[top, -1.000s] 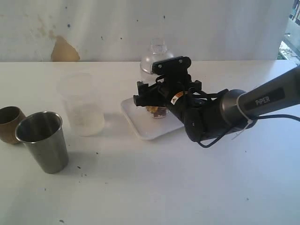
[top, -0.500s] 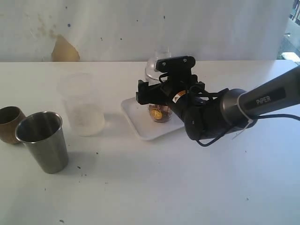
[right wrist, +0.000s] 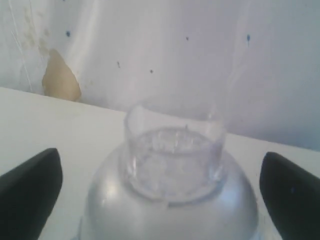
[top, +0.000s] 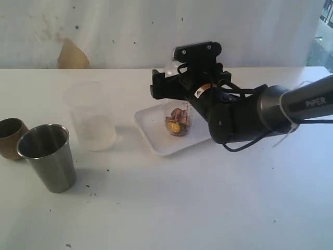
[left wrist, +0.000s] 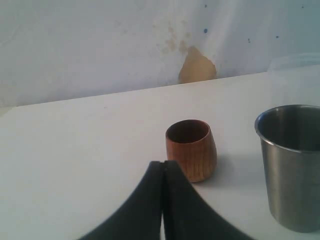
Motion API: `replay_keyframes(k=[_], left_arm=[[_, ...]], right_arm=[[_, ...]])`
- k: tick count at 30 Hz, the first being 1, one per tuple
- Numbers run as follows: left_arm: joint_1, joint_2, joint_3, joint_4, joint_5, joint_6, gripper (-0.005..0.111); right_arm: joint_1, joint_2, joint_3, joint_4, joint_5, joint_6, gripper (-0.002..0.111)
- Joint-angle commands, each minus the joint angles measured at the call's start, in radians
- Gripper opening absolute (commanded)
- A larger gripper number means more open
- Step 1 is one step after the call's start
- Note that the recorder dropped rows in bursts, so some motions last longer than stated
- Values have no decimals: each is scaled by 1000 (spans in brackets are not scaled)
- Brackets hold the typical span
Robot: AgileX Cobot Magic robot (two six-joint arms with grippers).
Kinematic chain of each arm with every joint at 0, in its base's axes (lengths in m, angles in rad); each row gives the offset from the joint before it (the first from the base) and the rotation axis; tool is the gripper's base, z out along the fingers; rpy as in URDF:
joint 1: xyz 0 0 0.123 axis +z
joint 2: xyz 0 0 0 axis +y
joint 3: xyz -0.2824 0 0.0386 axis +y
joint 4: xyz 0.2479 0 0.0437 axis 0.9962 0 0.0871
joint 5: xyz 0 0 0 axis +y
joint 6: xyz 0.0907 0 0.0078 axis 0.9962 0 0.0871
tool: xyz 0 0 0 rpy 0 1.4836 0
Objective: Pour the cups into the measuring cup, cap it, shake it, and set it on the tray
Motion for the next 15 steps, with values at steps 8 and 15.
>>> replay_keyframes(k=[8,15], left_arm=[[-1,-3,5,1,0,-2,0],[-1,-3,5,1,0,-2,0]], right_arm=[[-9,-280,-1,4,318,-25,93],[-9,-469,-1,8,586,-25,0]])
